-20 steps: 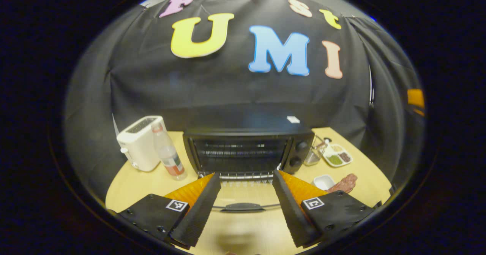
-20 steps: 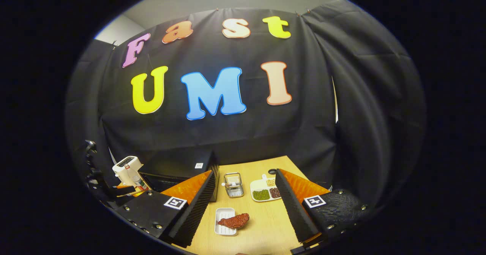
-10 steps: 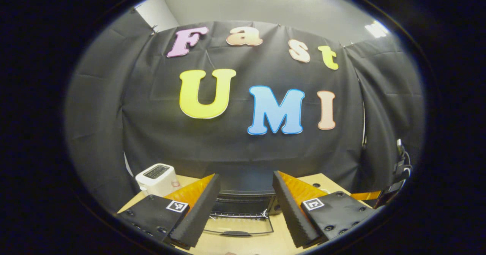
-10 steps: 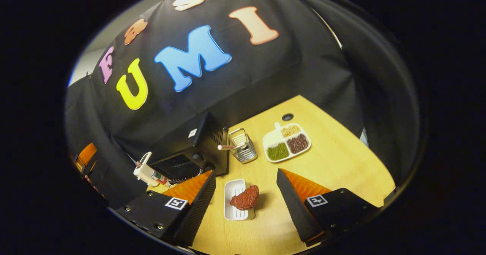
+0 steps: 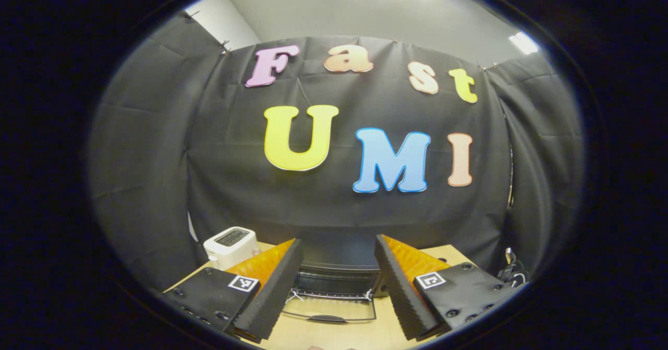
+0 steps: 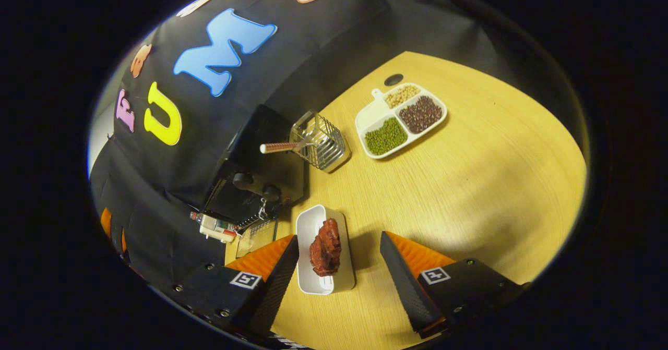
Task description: Open the electric oven with the left hand, put the food in, and close the electric oven.
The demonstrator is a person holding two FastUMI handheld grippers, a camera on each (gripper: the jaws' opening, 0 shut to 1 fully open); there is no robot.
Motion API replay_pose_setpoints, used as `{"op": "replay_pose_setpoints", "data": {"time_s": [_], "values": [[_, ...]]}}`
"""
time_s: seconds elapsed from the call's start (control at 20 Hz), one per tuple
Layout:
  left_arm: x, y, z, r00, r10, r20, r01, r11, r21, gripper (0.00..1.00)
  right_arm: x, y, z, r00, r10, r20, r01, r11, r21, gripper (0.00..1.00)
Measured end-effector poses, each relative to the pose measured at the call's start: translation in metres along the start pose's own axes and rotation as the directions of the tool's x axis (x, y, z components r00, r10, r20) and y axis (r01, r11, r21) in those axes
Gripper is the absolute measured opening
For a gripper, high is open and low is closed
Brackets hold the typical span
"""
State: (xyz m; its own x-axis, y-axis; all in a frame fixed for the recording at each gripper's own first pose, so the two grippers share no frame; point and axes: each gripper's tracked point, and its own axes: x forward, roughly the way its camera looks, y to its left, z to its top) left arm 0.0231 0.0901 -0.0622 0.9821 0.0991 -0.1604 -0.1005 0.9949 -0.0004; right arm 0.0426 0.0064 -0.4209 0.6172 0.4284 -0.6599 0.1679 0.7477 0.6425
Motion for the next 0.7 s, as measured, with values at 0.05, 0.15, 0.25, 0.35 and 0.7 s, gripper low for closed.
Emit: {"op": "replay_pose_setpoints", "data": {"time_s": [0.05,0.15,0.25,0.35,0.7], "values": [[-0.004,0.004,0.001,1.0,0.021,0.001,-0.021,1.0,0.007,0.97,-0.002,0.002,0.0,1.0,0.016,-0.017,-0.016,1.0,0.016,0.94],[-0.013,0.011,-0.002,0.998,0.063,-0.003,-0.063,0.998,0.02,0.97,0.009,0.0,-0.005,0.998,0.026,-0.05,-0.025,0.999,0.023,0.84],[-0.021,0.016,-0.004,0.996,0.091,-0.01,-0.09,0.996,0.02,0.97,0.018,0.004,-0.008,0.996,0.058,-0.069,-0.056,0.998,0.036,0.69],[-0.026,0.019,-0.006,0.996,0.092,-0.012,-0.092,0.996,0.012,0.93,0.018,0.01,-0.006,0.996,0.07,-0.057,-0.067,0.996,0.056,0.46],[-0.003,0.022,-0.004,1.0,-0.001,-0.006,0.001,1.0,-0.001,0.9,0.003,0.031,0.01,0.996,0.091,0.006,-0.091,0.993,0.073,0.12]]}}
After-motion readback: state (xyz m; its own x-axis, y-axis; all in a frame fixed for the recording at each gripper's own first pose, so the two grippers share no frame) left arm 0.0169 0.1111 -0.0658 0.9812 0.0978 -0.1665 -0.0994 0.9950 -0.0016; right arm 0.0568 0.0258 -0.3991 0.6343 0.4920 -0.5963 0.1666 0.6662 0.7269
